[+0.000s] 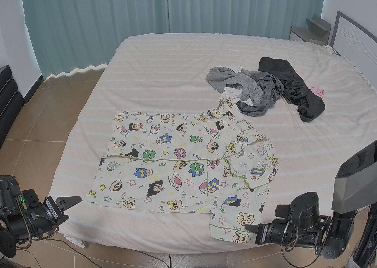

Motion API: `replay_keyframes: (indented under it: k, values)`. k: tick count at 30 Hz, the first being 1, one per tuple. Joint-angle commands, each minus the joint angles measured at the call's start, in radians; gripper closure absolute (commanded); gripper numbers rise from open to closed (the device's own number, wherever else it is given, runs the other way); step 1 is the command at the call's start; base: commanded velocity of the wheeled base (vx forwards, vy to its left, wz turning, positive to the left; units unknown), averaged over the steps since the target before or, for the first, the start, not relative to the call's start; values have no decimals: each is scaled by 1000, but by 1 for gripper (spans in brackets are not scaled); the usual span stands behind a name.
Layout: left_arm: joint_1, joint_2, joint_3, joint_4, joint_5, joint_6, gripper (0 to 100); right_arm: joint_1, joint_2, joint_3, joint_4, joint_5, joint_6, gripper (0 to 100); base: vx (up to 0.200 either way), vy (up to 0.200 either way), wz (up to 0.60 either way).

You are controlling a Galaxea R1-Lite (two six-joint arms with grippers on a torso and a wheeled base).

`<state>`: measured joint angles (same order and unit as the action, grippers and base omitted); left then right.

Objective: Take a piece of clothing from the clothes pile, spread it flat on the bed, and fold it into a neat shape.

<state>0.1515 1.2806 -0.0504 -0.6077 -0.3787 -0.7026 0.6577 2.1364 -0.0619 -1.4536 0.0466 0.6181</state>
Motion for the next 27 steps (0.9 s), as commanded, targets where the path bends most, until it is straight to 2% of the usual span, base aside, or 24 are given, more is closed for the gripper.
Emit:
replay_keyframes:
  k: [1, 18, 19, 25, 27]
  values:
    - [-1, -1, 1, 0, 0, 0, 0, -7, -21, 62, -21, 1, 8, 100, 0, 0, 0]
    - [0, -11, 3, 0, 0, 0, 0, -10, -21, 62, 65, -1, 12, 100, 0, 0, 0]
    - [0, -17, 1, 0, 0, 0, 0, -9, -18, 62, 70, -8, 14, 0, 0, 0, 0]
    - [-1, -17, 6, 0, 0, 0, 0, -13, -27, 62, 90, -21, 20, 0, 0, 0, 0]
    - [-1, -29, 7, 0, 0, 0, 0, -6, -62, 62, 91, -65, 38, 0, 0, 0, 0]
